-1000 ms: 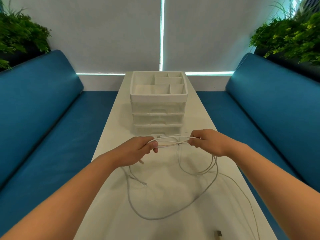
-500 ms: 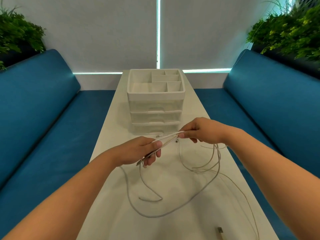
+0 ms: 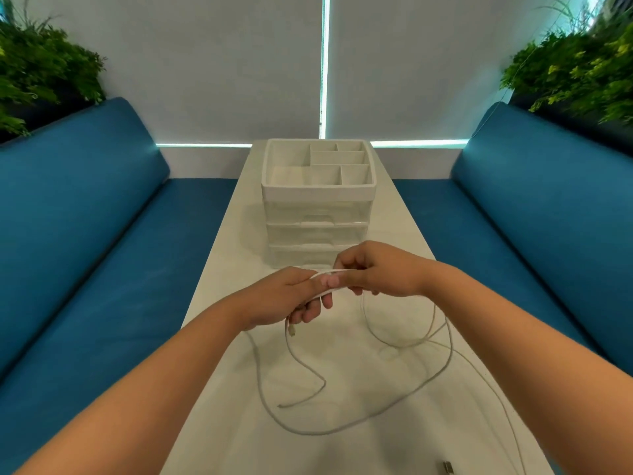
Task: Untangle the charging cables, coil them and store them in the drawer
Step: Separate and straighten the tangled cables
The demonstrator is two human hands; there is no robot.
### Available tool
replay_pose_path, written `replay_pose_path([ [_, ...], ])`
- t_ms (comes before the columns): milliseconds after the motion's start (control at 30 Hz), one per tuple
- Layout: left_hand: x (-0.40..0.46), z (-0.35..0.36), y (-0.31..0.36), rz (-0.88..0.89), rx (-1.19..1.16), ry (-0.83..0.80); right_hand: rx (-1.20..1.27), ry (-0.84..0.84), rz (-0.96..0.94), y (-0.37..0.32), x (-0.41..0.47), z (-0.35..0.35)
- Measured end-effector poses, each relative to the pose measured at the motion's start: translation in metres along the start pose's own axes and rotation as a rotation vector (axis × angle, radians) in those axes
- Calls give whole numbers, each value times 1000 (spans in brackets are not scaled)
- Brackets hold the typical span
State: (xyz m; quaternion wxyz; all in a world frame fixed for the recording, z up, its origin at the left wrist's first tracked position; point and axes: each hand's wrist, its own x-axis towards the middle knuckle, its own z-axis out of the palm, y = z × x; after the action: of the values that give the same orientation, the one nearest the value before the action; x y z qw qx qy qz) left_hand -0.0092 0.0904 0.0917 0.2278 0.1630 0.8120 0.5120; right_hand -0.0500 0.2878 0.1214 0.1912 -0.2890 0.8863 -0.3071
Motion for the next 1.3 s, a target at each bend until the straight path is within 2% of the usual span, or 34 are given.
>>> replay_pose_path([
  [233, -7, -9, -15, -36, 72, 6, -189, 15, 87, 16, -13, -24],
  [367, -6, -9, -18, -12, 124, 15, -192, -6, 86, 17, -17, -25],
  [600, -1, -6, -12, 21, -1, -51, -94, 29, 45, 16, -9, -13],
  [800, -2, -15, -14, -7, 43, -39, -183, 14, 69, 18, -8, -14],
  [1100, -7, -30, -20, -71, 104, -43, -526, 205, 90, 33, -12, -18],
  [1300, -8, -35, -26, -80, 118, 2, -558, 241, 176, 49, -8, -18],
])
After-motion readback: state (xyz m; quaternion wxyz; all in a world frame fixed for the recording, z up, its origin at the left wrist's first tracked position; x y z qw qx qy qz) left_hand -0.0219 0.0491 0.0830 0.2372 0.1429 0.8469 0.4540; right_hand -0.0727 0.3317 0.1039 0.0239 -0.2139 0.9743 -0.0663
